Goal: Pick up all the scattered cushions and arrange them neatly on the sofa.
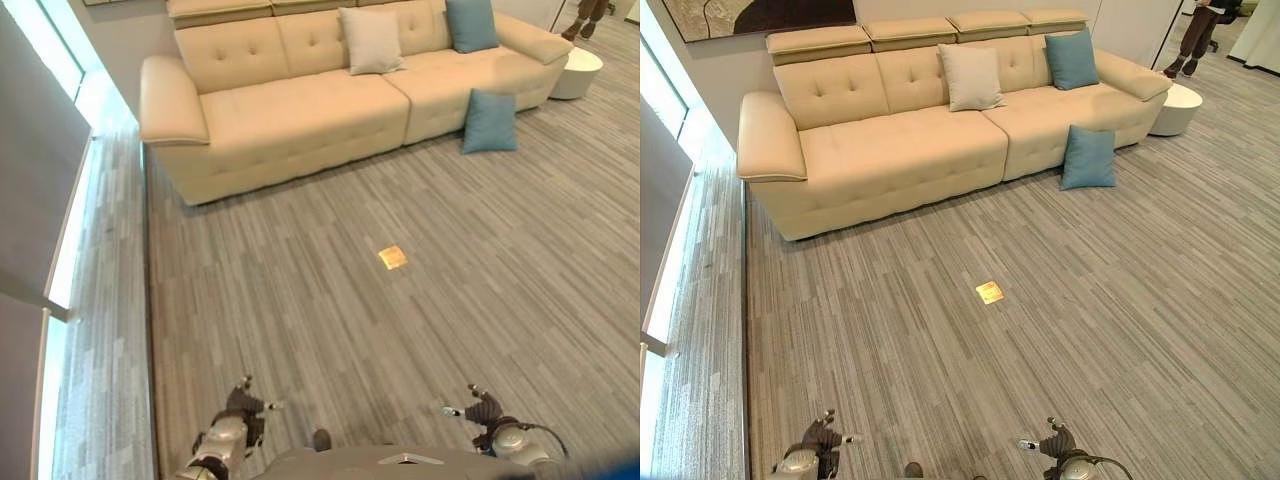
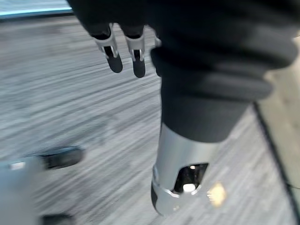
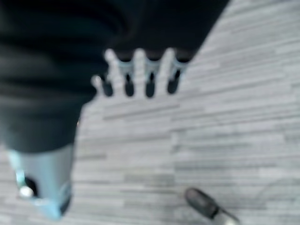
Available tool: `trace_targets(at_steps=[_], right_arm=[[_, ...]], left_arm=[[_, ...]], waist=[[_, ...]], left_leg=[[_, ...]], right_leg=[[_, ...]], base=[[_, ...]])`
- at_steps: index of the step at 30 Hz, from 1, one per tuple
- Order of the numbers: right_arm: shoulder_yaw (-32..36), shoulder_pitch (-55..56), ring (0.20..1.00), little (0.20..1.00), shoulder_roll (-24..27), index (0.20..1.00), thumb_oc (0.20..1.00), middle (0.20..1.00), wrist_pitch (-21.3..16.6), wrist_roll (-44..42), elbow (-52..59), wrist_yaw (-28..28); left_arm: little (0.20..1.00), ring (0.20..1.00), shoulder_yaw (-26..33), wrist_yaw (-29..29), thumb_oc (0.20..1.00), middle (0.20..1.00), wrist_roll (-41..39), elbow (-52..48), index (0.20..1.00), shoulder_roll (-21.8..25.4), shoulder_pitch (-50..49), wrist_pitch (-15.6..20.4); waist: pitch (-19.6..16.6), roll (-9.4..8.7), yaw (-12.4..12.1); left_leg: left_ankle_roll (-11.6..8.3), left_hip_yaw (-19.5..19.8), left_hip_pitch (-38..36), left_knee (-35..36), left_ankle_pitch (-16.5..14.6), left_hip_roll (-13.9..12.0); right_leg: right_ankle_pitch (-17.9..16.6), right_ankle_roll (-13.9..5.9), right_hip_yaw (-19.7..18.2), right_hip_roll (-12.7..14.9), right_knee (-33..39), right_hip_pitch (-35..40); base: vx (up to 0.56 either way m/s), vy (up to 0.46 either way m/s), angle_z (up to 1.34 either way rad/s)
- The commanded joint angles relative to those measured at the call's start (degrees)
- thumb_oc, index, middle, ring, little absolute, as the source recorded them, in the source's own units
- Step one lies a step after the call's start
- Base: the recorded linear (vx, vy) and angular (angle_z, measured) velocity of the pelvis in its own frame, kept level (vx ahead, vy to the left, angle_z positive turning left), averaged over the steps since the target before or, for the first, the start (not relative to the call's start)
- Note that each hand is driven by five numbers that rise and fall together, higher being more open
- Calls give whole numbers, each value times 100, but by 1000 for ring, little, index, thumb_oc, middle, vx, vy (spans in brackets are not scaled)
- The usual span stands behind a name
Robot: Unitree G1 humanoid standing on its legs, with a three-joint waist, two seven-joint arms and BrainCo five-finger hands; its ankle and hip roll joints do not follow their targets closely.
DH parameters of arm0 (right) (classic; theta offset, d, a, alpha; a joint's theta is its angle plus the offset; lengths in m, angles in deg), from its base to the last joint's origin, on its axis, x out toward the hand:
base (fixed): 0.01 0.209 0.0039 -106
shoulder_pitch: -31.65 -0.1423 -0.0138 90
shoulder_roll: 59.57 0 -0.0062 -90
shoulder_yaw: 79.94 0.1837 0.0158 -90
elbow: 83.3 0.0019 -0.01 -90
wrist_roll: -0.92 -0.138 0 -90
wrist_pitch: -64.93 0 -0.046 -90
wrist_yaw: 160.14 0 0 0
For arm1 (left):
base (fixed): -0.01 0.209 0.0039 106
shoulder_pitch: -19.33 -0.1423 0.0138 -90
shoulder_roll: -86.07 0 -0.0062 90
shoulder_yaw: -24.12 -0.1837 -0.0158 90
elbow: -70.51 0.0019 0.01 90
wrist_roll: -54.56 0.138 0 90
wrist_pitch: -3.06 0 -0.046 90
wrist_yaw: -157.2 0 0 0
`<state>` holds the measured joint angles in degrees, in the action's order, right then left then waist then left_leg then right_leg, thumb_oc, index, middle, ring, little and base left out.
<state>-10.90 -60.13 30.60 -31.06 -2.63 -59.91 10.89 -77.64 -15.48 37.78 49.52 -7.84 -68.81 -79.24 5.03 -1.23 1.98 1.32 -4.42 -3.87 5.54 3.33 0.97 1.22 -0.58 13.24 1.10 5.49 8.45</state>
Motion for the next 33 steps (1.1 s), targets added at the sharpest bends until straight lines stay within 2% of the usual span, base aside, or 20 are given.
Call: trace_targets(at_steps=[1,23,31,33], right_arm=[[-98,-260,1000,1000,24,1000,1000,1000,-95,107,-239,55],[-294,-274,1000,1000,-120,1000,1000,1000,-96,364,-150,26],[-224,-263,1000,1000,-155,1000,1000,1000,-12,299,-248,47],[-216,-260,1000,1000,-185,1000,1000,1000,11,280,-305,58]], left_arm=[[1000,1000,-37,-90,1000,1000,71,360,1000,-180,405,103],[1000,1000,-30,-81,1000,1000,427,560,1000,-255,146,32],[1000,1000,-265,-112,1000,1000,604,482,1000,-318,231,3],[1000,1000,-417,-122,1000,1000,731,444,1000,-354,293,-4]], waist=[[116,-16,-173],[180,-30,-296],[225,-2,-209],[245,8,-142]], left_leg=[[-171,-534,-397,-54,-955,-168],[-164,-445,-343,-54,-951,-142],[-92,-569,-355,-54,-1013,-105],[-48,-701,-346,-54,-1056,-95]], right_leg=[[245,-521,319,385,-49,-62],[253,-531,417,426,-49,-74],[163,-584,280,471,-49,-160],[90,-621,184,494,-49,-247]], base=[[0,0,0],[0,0,0],[9,18,-6],[-5,33,-22]])
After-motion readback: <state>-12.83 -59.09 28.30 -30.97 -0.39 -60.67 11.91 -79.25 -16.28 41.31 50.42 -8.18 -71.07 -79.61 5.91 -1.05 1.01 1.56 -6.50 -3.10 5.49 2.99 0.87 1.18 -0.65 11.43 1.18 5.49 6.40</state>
